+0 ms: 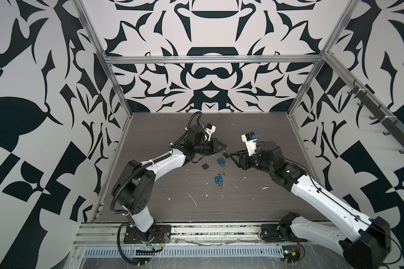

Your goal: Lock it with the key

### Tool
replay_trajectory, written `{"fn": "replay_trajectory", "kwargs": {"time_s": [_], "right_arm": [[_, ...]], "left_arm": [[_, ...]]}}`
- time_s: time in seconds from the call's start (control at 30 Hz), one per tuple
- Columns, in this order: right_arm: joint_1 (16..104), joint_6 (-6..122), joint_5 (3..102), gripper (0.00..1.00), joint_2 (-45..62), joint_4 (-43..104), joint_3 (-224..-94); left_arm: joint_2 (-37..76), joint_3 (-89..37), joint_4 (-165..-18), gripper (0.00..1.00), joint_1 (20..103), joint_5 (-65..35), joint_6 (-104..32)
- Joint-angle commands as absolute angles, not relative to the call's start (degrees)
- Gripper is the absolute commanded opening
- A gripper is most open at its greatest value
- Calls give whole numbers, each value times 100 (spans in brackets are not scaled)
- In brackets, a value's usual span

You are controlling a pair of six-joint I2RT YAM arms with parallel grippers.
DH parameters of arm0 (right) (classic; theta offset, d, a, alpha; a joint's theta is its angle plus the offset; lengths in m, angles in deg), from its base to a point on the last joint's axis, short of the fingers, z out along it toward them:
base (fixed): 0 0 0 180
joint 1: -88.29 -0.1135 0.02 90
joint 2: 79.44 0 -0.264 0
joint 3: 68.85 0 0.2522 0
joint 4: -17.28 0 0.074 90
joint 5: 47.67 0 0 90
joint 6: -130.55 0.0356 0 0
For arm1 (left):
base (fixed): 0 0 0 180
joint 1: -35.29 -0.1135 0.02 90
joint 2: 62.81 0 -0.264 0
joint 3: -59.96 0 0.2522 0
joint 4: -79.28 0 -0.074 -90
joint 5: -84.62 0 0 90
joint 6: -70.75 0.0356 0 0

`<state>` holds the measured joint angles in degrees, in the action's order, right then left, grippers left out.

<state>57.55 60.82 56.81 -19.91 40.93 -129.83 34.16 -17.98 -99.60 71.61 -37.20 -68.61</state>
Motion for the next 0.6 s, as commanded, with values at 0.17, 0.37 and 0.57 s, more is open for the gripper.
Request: {"fn": "replay_trajectory", "kwargs": {"time_s": [0.17,0.37,0.57], "right_arm": [[6428,6211,6829,51,-2187,3498,-12785],[6642,6160,7146,48,-2176,3252,-12687],[6658,5986,7253,48,-2214,2972,-12562]], "left_arm": [[3252,-2041,-10157,0,7141,-3683,-7078],[3224,-2229,-10012,0,7138,-3807,-7139],[3106,-2384,-9788,0,7140,-3857,-7176]]}}
